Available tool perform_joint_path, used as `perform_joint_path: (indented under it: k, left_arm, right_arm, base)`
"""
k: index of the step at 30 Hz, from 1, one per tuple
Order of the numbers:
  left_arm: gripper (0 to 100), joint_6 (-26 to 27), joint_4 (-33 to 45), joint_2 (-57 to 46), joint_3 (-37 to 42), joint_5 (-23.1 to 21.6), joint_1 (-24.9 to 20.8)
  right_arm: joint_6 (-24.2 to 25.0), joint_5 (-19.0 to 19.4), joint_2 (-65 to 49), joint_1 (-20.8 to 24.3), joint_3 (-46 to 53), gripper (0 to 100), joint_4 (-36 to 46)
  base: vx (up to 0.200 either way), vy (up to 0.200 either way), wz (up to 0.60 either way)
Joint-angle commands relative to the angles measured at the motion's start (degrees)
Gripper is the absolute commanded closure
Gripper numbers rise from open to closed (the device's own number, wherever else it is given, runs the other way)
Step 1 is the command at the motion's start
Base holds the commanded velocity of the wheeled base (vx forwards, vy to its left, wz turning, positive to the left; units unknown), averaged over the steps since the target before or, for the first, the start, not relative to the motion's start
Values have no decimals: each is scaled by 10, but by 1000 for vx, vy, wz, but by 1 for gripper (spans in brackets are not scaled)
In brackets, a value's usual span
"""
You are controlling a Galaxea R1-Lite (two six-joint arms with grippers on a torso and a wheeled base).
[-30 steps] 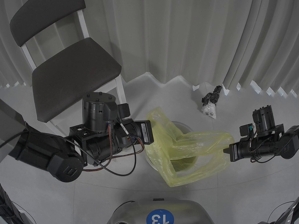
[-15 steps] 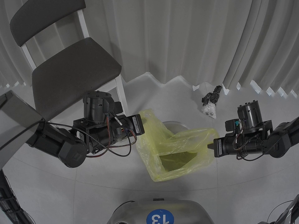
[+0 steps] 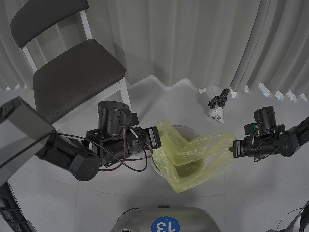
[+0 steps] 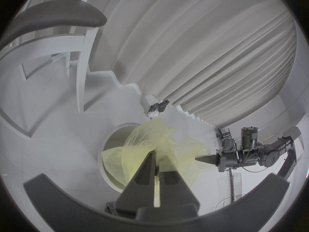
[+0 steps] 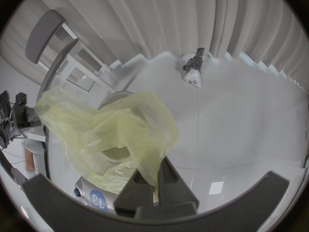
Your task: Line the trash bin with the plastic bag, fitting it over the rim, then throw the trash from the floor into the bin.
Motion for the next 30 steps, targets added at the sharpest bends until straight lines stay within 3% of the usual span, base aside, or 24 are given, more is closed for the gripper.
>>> perform_joint_path:
  k: [1, 6, 9, 14, 22, 30]
  left_arm:
    - [100, -1, 1, -4, 3, 2, -19]
    - [100, 4, 28, 0, 3, -14, -3]
    - [100, 7, 99, -26, -7, -38, 8]
    - [100, 27, 154, -64, -12, -56, 27]
    - [100, 58, 177, -99, -3, -81, 55]
    - [100, 67, 168, -47, -6, -80, 47]
  right_arm:
    - [-6, 2, 1, -23, 2, 100, 1]
    - [-11, 1, -4, -8, 20, 100, 10]
    - [-14, -6, -22, 16, 34, 100, 22]
    - [-13, -7, -59, 34, 36, 100, 68]
    - [-14, -12, -102, 56, 36, 100, 121]
    - [-10, -25, -49, 81, 49, 100, 116]
  base:
    - [0, 0, 0]
    - [0, 0, 0]
    - [0, 0, 0]
    - [0, 0, 0]
    - [0, 0, 0]
    - [0, 0, 0]
